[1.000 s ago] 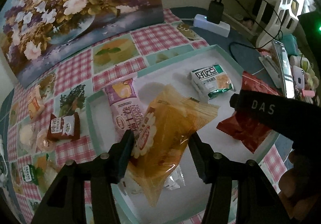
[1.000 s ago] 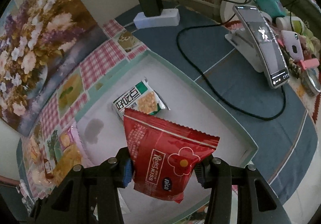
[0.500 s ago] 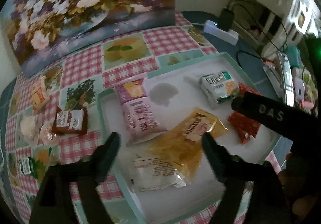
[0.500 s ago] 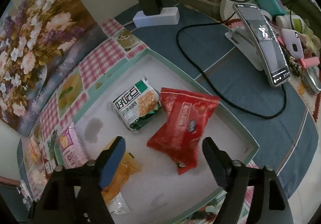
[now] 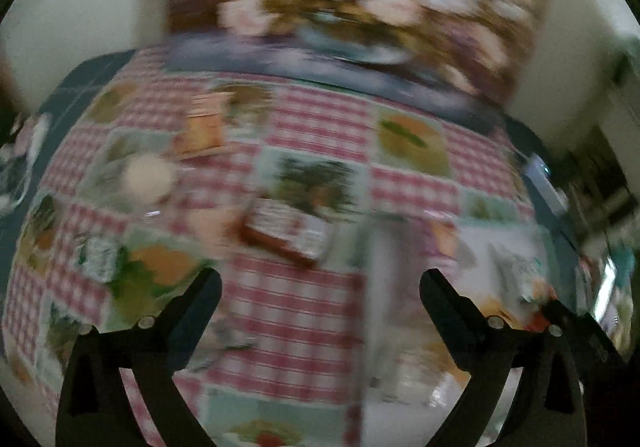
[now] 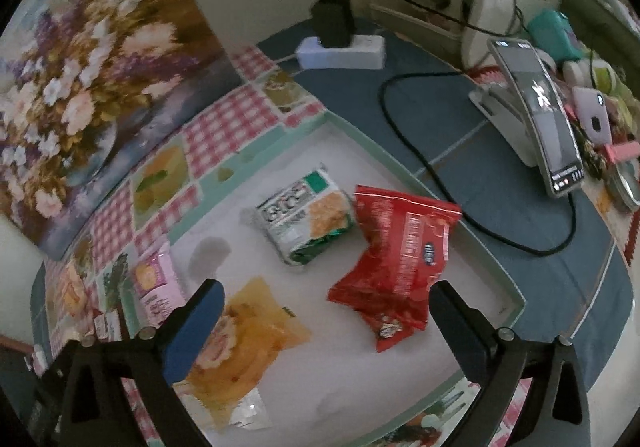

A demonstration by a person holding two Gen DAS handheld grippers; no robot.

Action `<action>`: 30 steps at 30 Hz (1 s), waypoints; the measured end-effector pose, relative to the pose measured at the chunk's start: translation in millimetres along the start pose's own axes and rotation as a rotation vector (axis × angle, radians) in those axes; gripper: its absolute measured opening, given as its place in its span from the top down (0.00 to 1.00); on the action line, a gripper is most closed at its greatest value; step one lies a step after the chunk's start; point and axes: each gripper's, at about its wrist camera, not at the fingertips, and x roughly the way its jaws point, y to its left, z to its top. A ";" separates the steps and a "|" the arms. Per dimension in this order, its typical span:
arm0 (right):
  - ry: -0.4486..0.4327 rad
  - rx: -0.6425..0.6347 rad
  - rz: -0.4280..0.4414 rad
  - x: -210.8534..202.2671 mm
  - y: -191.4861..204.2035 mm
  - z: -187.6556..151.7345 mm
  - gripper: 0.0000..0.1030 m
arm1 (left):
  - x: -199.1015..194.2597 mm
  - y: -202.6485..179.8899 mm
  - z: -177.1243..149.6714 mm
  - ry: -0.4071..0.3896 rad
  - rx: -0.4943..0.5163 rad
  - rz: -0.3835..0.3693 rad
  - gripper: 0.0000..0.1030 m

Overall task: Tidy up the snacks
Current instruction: 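Move both tools back to the snack pile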

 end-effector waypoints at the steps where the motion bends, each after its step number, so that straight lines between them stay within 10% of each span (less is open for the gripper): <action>1: -0.010 -0.015 0.009 -3.2 5.6 -0.7 0.00 | -0.2 10.6 2.5 -0.001 -0.031 0.027 0.04; 13: -0.184 -0.163 0.087 -56.8 63.3 -13.2 0.00 | -8.6 89.6 12.6 -0.022 -0.198 0.202 0.04; 30: -0.058 -0.468 0.224 -30.7 170.5 -86.5 0.00 | -15.8 161.4 18.2 -0.035 -0.289 0.283 0.04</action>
